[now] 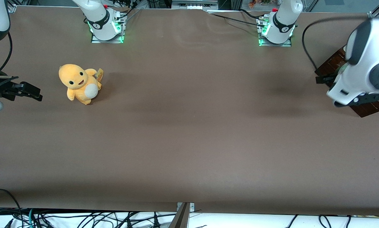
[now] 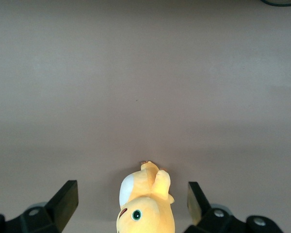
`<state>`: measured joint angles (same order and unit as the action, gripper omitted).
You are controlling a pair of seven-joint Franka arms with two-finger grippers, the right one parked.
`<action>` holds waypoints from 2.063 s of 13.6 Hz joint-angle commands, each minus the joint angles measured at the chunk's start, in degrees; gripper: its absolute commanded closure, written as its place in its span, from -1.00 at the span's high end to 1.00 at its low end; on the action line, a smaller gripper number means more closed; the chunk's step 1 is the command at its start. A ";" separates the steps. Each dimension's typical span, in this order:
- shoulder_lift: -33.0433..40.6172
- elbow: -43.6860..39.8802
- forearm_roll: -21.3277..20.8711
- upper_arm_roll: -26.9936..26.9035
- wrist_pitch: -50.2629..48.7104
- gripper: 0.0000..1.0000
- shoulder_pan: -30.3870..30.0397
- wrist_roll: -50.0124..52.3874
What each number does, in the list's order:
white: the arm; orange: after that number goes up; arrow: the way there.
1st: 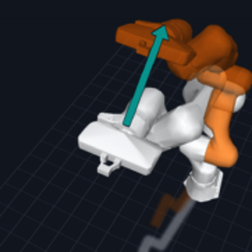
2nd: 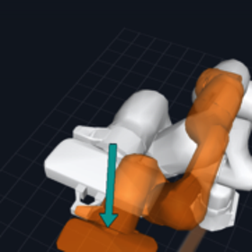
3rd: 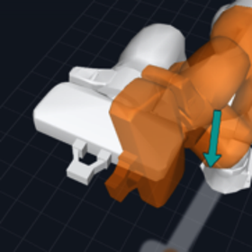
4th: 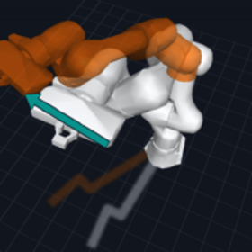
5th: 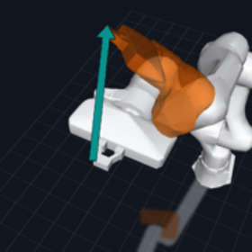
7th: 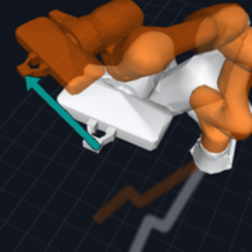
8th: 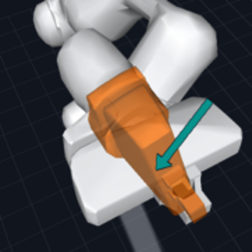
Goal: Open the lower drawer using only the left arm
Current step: 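Move the open left gripper down to the lower drawer's white handle, then close the left gripper around the white bar handle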
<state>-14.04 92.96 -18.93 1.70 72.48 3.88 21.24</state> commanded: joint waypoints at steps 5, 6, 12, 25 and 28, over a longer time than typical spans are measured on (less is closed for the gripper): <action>-12.84 2.12 -12.88 0.58 -7.61 1.00 4.11 22.93; -13.90 3.70 -14.02 0.58 -7.61 1.00 4.64 25.75; -15.31 17.05 -24.11 0.58 -3.51 1.00 2.54 34.54; -16.28 28.15 -43.64 0.50 8.71 0.70 -7.38 42.83; -16.45 28.07 -44.18 0.58 9.17 0.30 -8.27 42.83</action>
<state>-31.31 120.29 -61.61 1.75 81.10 -3.82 63.48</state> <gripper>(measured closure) 0.225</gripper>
